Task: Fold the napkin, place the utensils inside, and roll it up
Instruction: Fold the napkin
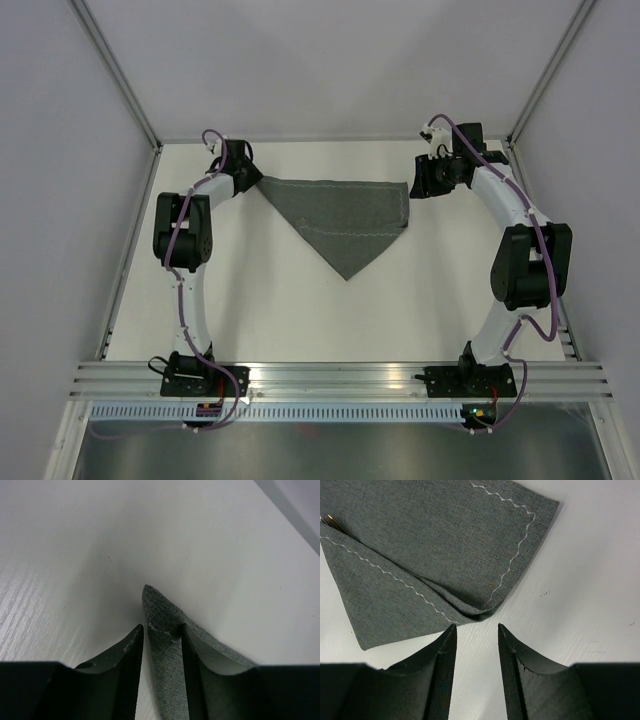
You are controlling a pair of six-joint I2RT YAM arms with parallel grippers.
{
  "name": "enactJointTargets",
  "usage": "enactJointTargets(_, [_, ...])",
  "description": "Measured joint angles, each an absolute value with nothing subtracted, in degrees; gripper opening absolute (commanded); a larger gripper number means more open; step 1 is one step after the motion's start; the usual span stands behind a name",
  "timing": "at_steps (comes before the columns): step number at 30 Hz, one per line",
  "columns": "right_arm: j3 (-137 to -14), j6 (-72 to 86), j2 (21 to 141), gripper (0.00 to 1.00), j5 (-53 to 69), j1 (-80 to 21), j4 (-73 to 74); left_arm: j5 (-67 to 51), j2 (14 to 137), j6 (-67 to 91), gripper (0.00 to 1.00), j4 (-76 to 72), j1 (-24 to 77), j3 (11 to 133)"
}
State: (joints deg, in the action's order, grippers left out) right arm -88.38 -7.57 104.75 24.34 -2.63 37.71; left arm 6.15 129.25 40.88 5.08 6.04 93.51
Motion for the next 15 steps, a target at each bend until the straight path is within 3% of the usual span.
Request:
enactJointTargets(4, [-88.36,-7.57,104.75,0.43,24.32,-2.63,37.69,5.23,130.21,41.15,0.27,5.02,5.74,94.28])
enactJointTargets(7, [-88.14,-7.6,104.75,0.43,24.29,-2.63,37.52,4.14,130.72,41.19,0.11,4.69,5.58,94.41])
enactJointTargets(11, [-87.81,-7.57,104.75,0.43,24.29,-2.63,37.28,2.2,130.54,41.1,0.07,1.3,5.48,93.34])
enactJointTargets(15, [-87.59,-7.57,104.75,0.43,24.27,-2.63,37.15,-1.52,127.55,40.6,0.06,-8.56,5.45,84.14])
